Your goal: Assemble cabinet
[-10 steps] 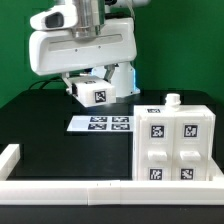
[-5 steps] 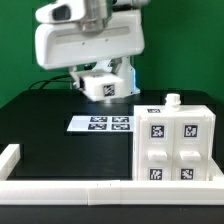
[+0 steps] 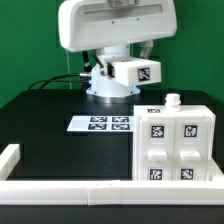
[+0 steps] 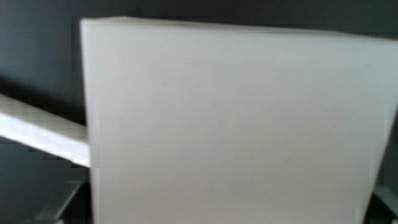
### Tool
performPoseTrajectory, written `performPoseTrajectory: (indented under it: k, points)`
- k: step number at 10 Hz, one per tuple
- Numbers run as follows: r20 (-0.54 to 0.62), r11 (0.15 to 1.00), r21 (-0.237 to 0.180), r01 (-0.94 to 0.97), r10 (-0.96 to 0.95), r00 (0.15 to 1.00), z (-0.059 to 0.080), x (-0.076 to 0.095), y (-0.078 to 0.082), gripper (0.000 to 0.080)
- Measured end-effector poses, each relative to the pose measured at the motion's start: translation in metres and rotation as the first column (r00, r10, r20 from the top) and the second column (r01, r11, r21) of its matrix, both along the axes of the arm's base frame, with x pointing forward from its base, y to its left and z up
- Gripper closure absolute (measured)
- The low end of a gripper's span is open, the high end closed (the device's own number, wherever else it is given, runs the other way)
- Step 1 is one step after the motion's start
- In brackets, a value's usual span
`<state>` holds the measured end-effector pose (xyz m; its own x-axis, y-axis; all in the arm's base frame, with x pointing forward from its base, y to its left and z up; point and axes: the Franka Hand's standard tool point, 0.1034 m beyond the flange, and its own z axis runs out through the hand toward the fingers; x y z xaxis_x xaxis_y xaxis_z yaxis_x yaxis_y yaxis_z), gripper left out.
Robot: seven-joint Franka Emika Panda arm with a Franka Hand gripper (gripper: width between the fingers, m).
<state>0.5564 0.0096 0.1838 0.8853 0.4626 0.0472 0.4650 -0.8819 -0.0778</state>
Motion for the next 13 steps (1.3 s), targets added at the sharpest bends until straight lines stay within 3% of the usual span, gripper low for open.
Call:
performPoseTrajectory:
  k: [2,4,5,8,9,13]
  points:
    - [-0.003,1.000,0.000,0.003,-0.003,1.000,-0.001,-0.001,-0.002,0.0236]
    - [-0.005,1.000,0.003,0.003,-0.003,1.000,-0.002,0.003,0.006,0.0236]
    - [0.003,1.000,0.009,0.004,-0.004,1.000,0.001,0.017,0.020,0.0236]
    - [0.009,0.999,0.020,0.035,-0.035,0.999,0.004,0.049,0.041,0.0236]
    - [0.010,0.999,0.014,0.051,-0.051,0.999,0.004,0.051,0.051,0.0236]
    - [0.004,0.999,0.016,0.045,-0.045,0.999,0.000,0.048,0.055,0.0236]
